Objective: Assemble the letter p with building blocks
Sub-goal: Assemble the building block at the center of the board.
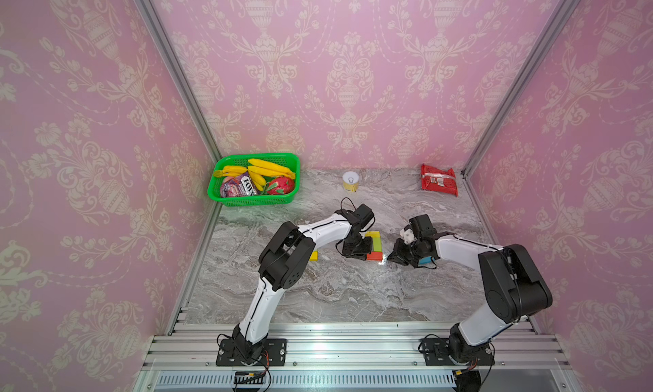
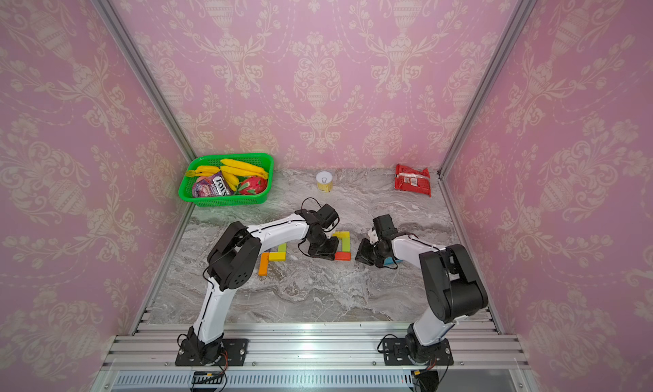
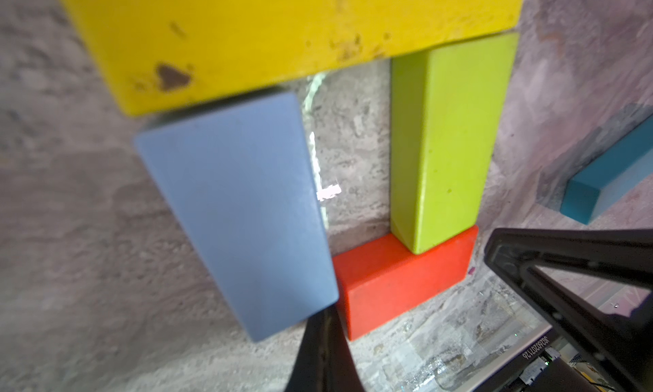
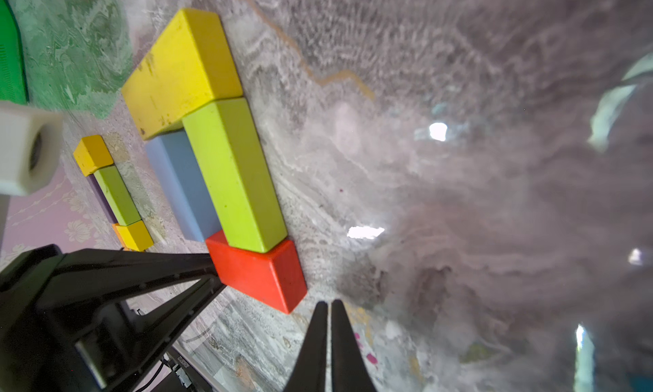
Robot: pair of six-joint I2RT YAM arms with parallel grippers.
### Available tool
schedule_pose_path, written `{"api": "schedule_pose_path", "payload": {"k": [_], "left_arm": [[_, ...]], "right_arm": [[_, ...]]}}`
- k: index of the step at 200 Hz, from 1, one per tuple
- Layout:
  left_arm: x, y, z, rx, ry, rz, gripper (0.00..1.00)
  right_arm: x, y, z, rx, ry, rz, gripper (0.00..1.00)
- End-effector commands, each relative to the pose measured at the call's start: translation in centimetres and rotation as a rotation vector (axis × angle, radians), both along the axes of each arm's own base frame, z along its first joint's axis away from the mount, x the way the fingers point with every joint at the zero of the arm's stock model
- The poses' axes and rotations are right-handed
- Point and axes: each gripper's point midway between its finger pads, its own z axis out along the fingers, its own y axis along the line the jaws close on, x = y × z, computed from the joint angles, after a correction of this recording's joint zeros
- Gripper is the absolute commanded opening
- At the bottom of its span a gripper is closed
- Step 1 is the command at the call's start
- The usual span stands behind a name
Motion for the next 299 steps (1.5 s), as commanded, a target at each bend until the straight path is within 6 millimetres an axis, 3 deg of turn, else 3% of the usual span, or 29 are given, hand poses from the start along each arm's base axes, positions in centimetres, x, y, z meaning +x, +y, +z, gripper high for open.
{"api": "schedule_pose_path", "payload": {"k": [1, 299], "left_arm": [[-0.7, -0.1, -0.3, 0.010, 0.021, -0.024, 0.00], [-1.0, -0.3, 0.2, 0.002, 0.022, -0.056, 0.00]], "right_arm": [[-0.1, 0.3, -0.6, 0.020, 0.023, 0.003, 0.09], [0.9, 0.9, -1.8, 0.036, 0.037, -0.003, 0.09]]}}
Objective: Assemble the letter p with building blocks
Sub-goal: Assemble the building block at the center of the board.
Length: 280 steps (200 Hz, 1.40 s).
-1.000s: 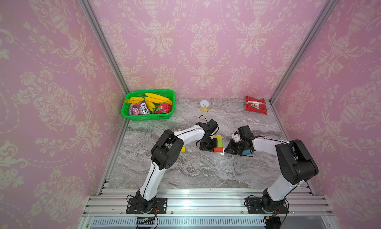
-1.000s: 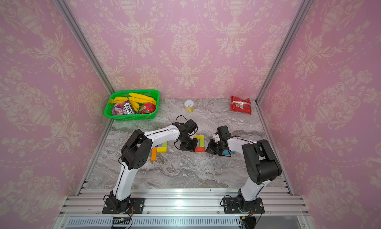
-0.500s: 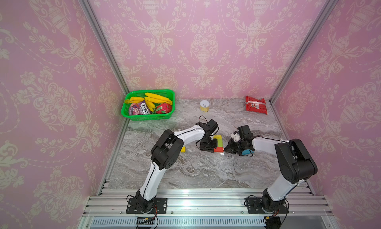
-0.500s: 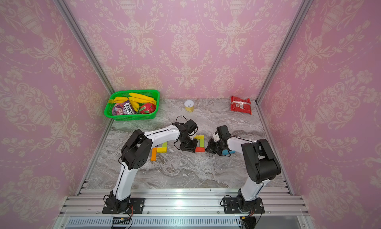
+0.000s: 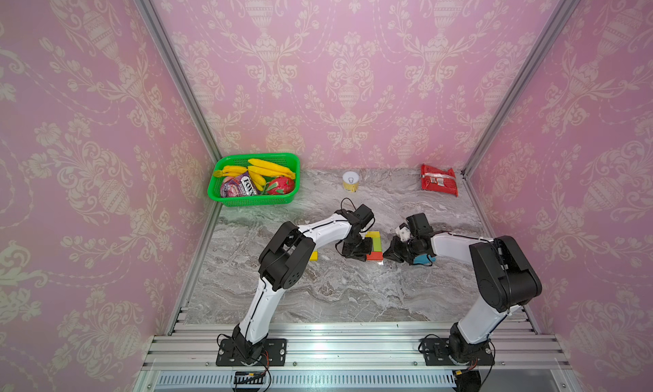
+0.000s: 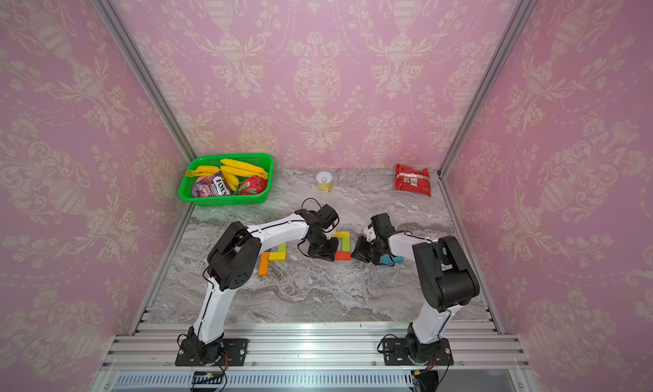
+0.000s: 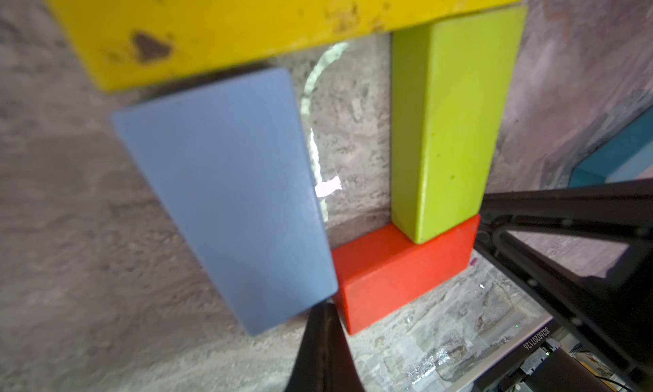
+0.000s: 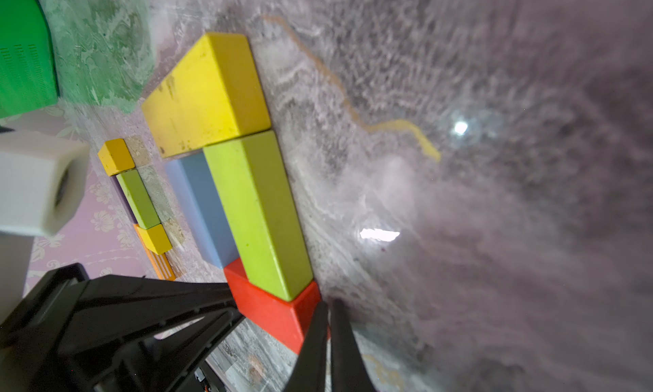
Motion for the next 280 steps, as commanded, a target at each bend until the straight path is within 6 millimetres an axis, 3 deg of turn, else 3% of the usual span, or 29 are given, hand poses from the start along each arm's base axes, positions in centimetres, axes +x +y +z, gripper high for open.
{"api": "schedule_pose_path", "payload": {"k": [1, 223, 258, 280], "left_arm": [[-0.6, -0.3, 0.2, 0.004, 0.009, -0.038, 0.00], [-0.7, -0.4, 0.5, -0.012, -0.001, -0.038, 0.00], [-0.4, 0.8, 1.1, 0.042, -0.038, -0.030, 0.00], [0.5, 2.4, 2.8, 0.106, -0.117, -0.027, 0.01]], "right_arm": [[-0.5, -0.4, -1.3, -0.028, 0.048, -0.022, 0.09], [-0.8, -0.8, -1.3, -0.042, 0.049, -0.026, 0.09], [-0.7, -1.3, -0.8, -0.073, 0.028, -0.035, 0.09], [-0.6, -2.4, 0.5, -0.145, -0.004, -0.040, 0.20]]}}
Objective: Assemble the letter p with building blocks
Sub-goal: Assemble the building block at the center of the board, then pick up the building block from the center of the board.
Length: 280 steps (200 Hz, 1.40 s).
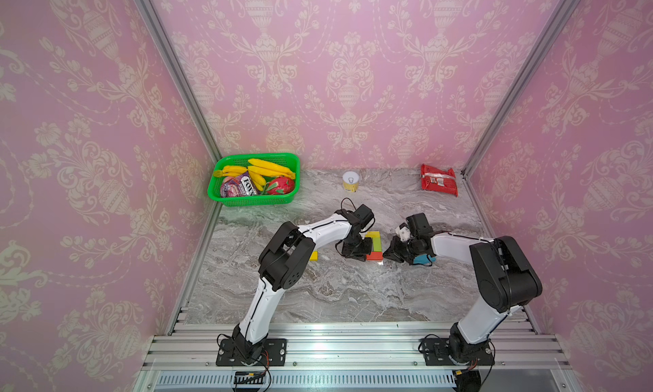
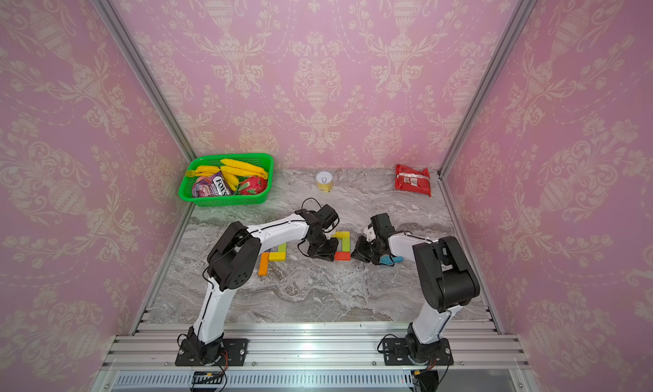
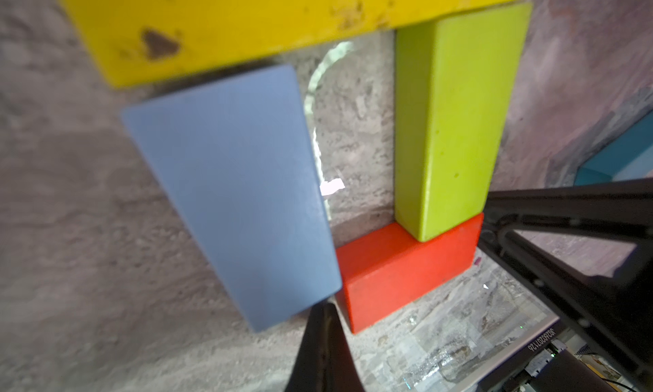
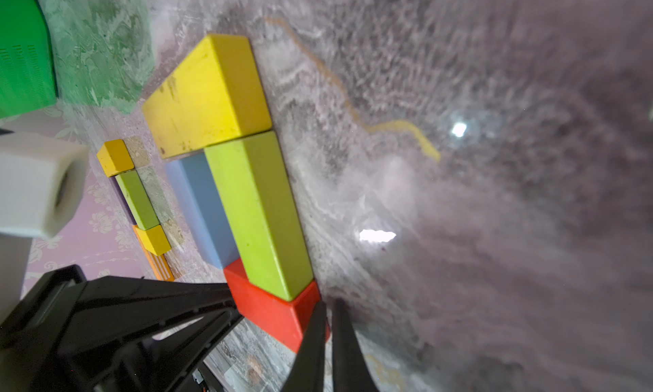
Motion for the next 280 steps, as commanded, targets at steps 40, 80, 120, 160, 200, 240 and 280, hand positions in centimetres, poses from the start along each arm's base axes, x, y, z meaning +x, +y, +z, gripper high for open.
{"api": "schedule_pose_path", "payload": {"k": [40, 80, 120, 160, 200, 240, 280], "left_arm": [[1.2, 3.0, 7.4, 0.073, -0.239, -0.034, 0.28], [1.7, 2.1, 10.0, -0.013, -0.312, -0.044, 0.35], [1.2, 1.7, 9.6, -0.030, -0.292, -0.088, 0.36], [1.3, 1.8, 9.5, -0.044, -0.305, -0.118, 0.36], [1.5, 2.5, 9.3, -0.079, -0.301, -0.107, 0.36], [2.5, 4.4, 10.7, -0.105, -0.359, -0.060, 0.35], [3.5, 6.2, 13.1, -0.140, -0.442, -0.003, 0.35]], "right_arm": [[-0.2, -4.8, 5.0, -0.284, -0.093, -0.025, 0.53], [-2.2, -8.5, 6.1, -0.438, -0.035, -0.057, 0.95], [-4.9, -11.6, 4.5, -0.505, 0.090, -0.174, 1.00], [-5.0, -11.8, 4.7, -0.441, 0.076, -0.344, 1.00], [-5.1, -12.6, 2.6, -0.495, 0.193, -0.370, 1.00], [-3.5, -12.9, 1.9, -0.476, 0.166, -0.445, 1.00], [-2.9, -13.4, 1.5, -0.477, 0.173, -0.455, 1.00]]}}
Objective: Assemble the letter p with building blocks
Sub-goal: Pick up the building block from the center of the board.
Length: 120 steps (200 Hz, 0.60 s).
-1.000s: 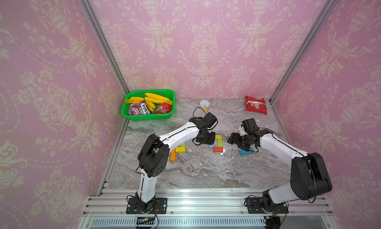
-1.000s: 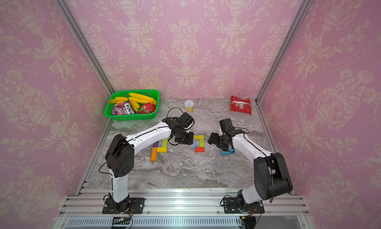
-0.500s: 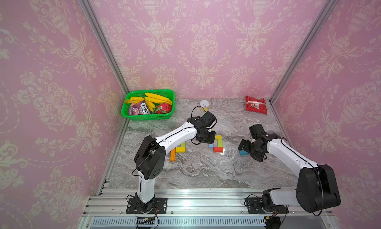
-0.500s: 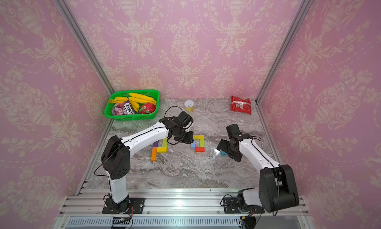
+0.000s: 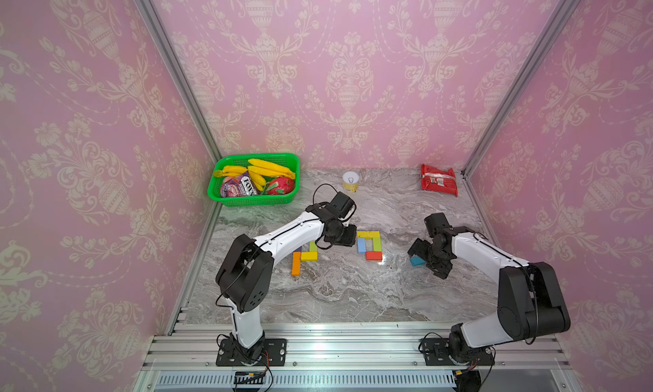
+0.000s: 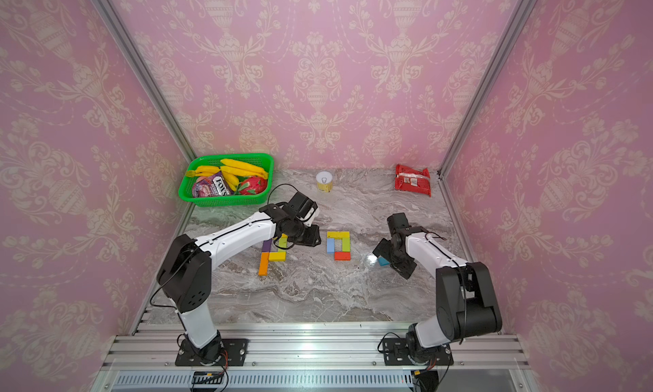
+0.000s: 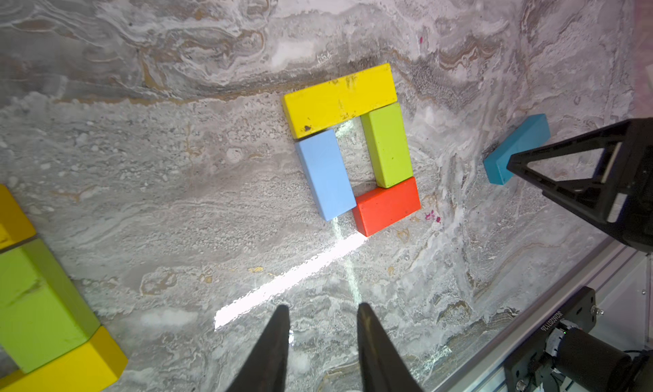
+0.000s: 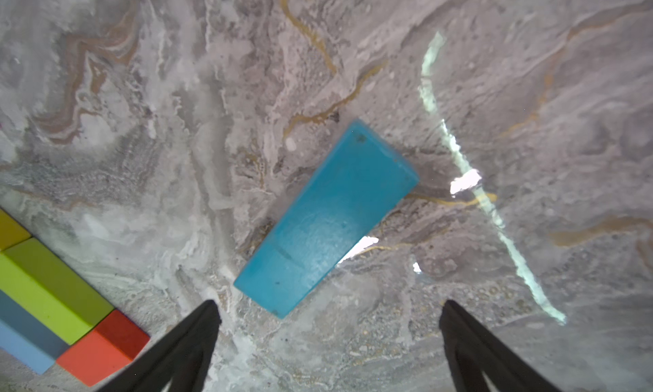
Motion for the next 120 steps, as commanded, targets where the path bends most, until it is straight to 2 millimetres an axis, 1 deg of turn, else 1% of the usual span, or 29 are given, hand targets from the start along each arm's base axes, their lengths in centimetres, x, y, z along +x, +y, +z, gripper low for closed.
{"api": "schedule_pose_path", "payload": {"k": [1, 29, 42, 68, 93, 102, 120], "left_arm": [[1.1, 0.3, 3.1, -0.056, -0.103, 0.004, 0.35], [1.4, 0.6, 3.2, -0.046, -0.107, 0.011, 0.35], [1.5, 0.7, 3.0, -0.042, -0.104, 0.016, 0.35], [1.4, 0.8, 2.7, -0.034, -0.093, 0.020, 0.36], [1.5, 0.9, 2.4, -0.029, -0.086, 0.023, 0.36], [1.5, 0.9, 2.4, -0.027, -0.085, 0.023, 0.36], [1.5, 0.8, 2.3, -0.024, -0.079, 0.021, 0.36]], "right_arm": [[1.0, -0.8, -0.1, -0.016, -0.009, -0.043, 1.00], [1.4, -1.5, -1.1, -0.043, 0.023, -0.036, 0.99], [1.7, -1.8, -1.3, -0.060, 0.020, -0.037, 0.97], [2.2, -1.5, -1.8, -0.042, 0.018, -0.028, 0.91], [1.8, -1.6, -2.2, -0.047, 0.034, -0.014, 0.80], [1.6, -1.5, -2.3, -0.045, 0.040, -0.005, 0.74], [1.0, -1.3, -2.9, -0.035, 0.063, 0.012, 0.58]]}}
